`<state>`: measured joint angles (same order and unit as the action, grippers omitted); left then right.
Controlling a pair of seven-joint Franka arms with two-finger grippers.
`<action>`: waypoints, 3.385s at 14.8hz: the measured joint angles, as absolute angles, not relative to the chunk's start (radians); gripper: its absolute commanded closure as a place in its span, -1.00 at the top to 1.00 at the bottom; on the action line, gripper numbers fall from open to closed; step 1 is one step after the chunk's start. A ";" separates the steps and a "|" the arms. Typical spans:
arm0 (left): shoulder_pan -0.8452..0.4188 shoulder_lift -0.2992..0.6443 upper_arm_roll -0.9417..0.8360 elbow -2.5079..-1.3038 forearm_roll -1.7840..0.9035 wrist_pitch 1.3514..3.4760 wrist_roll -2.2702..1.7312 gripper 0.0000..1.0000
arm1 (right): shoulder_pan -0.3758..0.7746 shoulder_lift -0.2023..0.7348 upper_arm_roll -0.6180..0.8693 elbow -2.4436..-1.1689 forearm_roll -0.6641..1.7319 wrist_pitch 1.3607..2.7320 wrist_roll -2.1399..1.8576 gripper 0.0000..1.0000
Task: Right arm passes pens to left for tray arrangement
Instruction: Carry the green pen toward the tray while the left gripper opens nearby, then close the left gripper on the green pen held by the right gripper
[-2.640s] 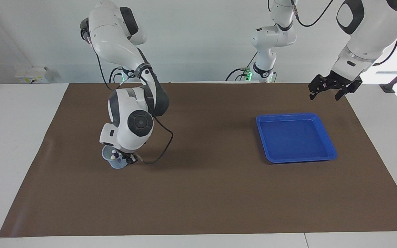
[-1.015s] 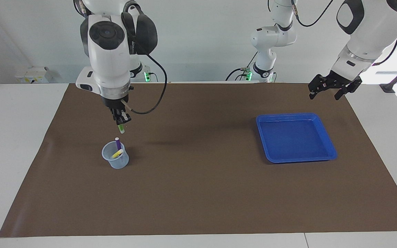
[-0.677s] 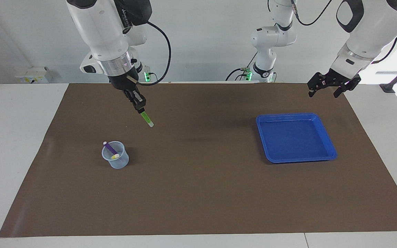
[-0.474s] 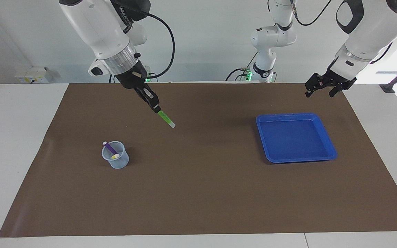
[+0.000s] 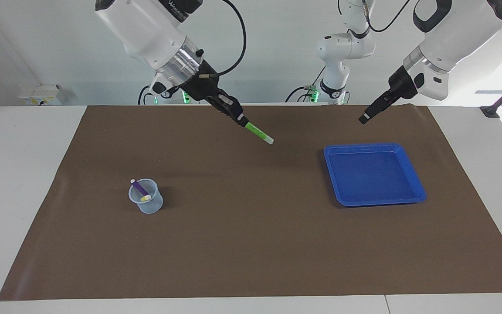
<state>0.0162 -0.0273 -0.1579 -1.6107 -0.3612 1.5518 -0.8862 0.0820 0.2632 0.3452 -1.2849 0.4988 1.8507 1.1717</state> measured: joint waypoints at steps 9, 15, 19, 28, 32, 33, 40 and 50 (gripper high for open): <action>-0.031 -0.032 -0.223 -1.626 -0.528 1.831 -1.692 1.00 | 0.088 0.264 0.486 -1.345 0.499 2.005 1.150 -1.00; -0.050 -0.098 -0.225 -1.779 -0.681 1.927 -1.822 1.00 | 0.089 0.264 0.536 -1.351 0.499 2.073 1.150 -1.00; -0.067 -0.129 -0.226 -1.827 -0.713 1.955 -1.822 0.88 | 0.089 0.264 0.537 -1.353 0.499 2.082 1.150 -1.00; -0.079 -0.136 -0.227 -1.841 -0.763 1.980 -1.767 0.37 | 0.089 0.264 0.537 -1.354 0.499 2.082 1.150 -1.00; -0.089 -0.141 -0.227 -1.850 -0.764 1.993 -1.766 0.16 | 0.089 0.264 0.537 -1.354 0.499 2.082 1.150 -1.00; -0.092 -0.142 -0.227 -1.854 -0.764 1.996 -1.766 0.05 | 0.089 0.264 0.537 -1.354 0.499 2.082 1.150 -1.00; -0.099 -0.150 -0.224 -1.864 -0.765 2.013 -1.765 -1.00 | 0.089 0.264 0.539 -1.356 0.499 2.080 1.150 -1.00; -0.098 -0.150 -0.220 -1.866 -0.767 2.022 -1.764 -1.00 | 0.089 0.264 0.540 -1.357 0.499 2.081 1.142 0.29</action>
